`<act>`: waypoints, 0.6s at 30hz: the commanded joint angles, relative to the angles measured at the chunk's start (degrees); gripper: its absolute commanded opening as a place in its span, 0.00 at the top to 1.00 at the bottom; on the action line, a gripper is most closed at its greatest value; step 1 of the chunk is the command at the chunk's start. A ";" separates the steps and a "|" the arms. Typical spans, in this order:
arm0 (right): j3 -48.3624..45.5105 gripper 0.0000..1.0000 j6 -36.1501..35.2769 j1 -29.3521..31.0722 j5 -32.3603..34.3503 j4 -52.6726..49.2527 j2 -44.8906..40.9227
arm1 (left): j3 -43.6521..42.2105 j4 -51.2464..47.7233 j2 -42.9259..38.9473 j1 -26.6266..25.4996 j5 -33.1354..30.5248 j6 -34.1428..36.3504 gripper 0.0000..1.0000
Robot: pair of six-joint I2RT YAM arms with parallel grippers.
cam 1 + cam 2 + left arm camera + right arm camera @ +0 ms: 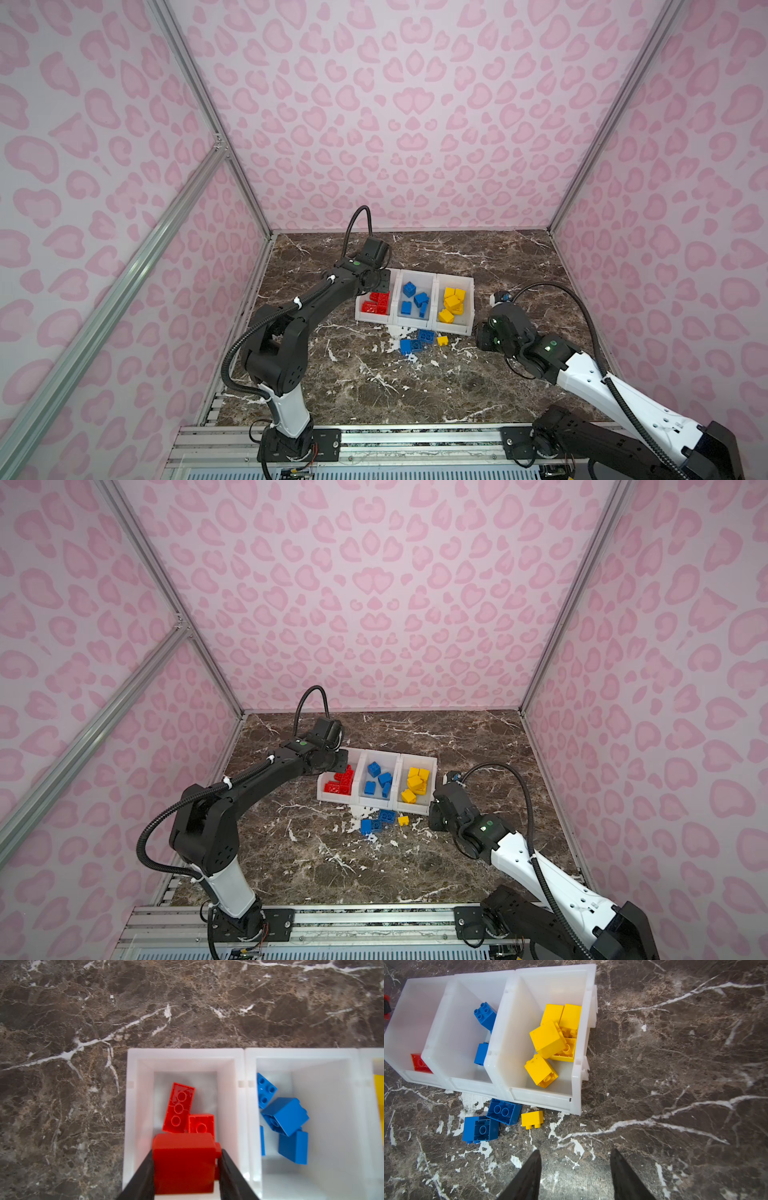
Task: Sort the legos into containers by color
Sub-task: 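Carry the red brick into the compartment nearest the left gripper and release, then grasp a loose blue brick with the right gripper while the left arm draws back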
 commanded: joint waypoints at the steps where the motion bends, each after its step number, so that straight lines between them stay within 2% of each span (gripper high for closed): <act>1: 0.55 0.46 0.02 0.42 0.73 -0.50 0.74 | 1.82 -1.61 2.10 0.97 1.30 1.56 0.55; 4: 0.67 0.46 0.32 0.84 0.84 -0.41 1.16 | 2.20 -1.39 3.01 1.54 1.64 1.54 0.54; 7: 1.07 0.45 0.43 1.35 0.97 -0.41 1.68 | 1.97 -1.23 2.58 1.67 0.74 1.51 0.43; 9: 1.34 0.45 0.40 1.64 1.09 -0.32 2.20 | 1.39 -0.77 1.83 1.69 0.46 1.51 0.40; 18: 2.88 0.44 0.29 3.12 1.70 -0.38 4.44 | -0.42 0.12 -1.20 1.64 0.58 0.85 0.38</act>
